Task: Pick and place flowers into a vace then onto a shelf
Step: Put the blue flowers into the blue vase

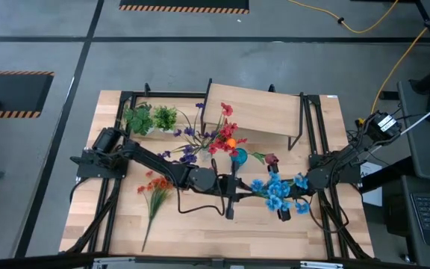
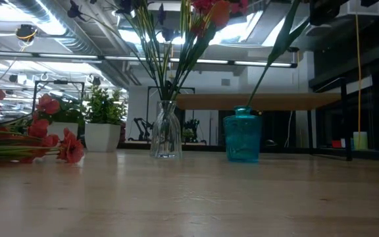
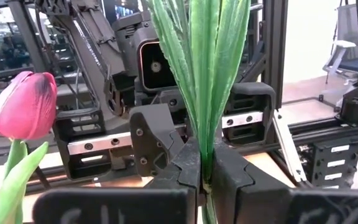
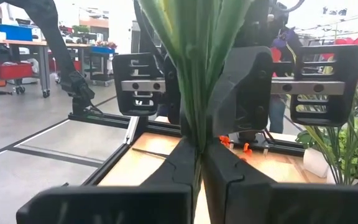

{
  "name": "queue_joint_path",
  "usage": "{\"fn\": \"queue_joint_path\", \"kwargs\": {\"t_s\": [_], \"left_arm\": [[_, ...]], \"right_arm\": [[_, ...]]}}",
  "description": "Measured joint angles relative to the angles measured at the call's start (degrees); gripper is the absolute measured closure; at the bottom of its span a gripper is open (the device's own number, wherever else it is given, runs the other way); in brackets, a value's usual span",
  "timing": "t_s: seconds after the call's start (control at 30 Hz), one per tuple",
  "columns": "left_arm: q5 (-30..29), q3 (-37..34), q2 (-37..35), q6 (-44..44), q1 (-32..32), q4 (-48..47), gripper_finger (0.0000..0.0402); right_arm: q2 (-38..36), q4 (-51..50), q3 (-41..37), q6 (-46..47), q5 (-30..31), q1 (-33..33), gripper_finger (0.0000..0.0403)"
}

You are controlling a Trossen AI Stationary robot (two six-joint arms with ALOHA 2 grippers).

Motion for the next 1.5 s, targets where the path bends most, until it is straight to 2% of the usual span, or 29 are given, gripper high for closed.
{"fn": "queue_joint_path", "kwargs": {"t_s": [0.2,0.47,0.6,0.83,0.93,1.03,1.23,1.37,1.5], "left_arm": [[0.03,0.0,0.0,0.18,-0.44,-0.05,0.0368],[-0.69,0.0,0.0,-0.19,-2.56,-1.14,0.03],[-4.23,0.0,-0.1,-0.22,-4.26,-2.02,0.0267],[-8.31,-0.02,-4.96,-0.42,-8.94,-17.14,0.0239],[-9.63,-0.02,-7.01,-4.06,-11.32,-22.24,0.0245],[-11.57,-0.02,-7.48,-4.79,-13.64,-26.74,0.0264],[-10.69,-0.02,-7.52,-4.71,-17.51,-32.01,0.0335],[-10.67,-0.02,-7.52,-5.28,-19.56,-32.38,0.0392],[-10.74,-2.33,-7.69,-5.31,-20.59,-29.99,0.0399]], "right_arm": [[0.0,-0.38,0.0,0.21,-0.34,0.02,0.0397],[0.0,-0.87,0.02,1.26,-1.13,0.11,0.04],[0.0,-0.89,0.04,1.41,-2.19,0.38,0.0401],[-0.04,-0.57,0.09,1.31,-2.12,2.96,0.0401],[-0.07,-1.84,0.09,1.14,-0.49,4.65,0.0401],[-0.07,-2.63,0.09,-0.51,5.22,6.47,0.0401],[-0.07,-4.09,0.09,-4.72,12.39,7.73,0.0401],[-0.06,-6.78,-1.12,-1.29,14.51,6.19,0.0401],[-0.04,-2.3,-6.13,3.48,14.63,3.79,0.0401]]}}
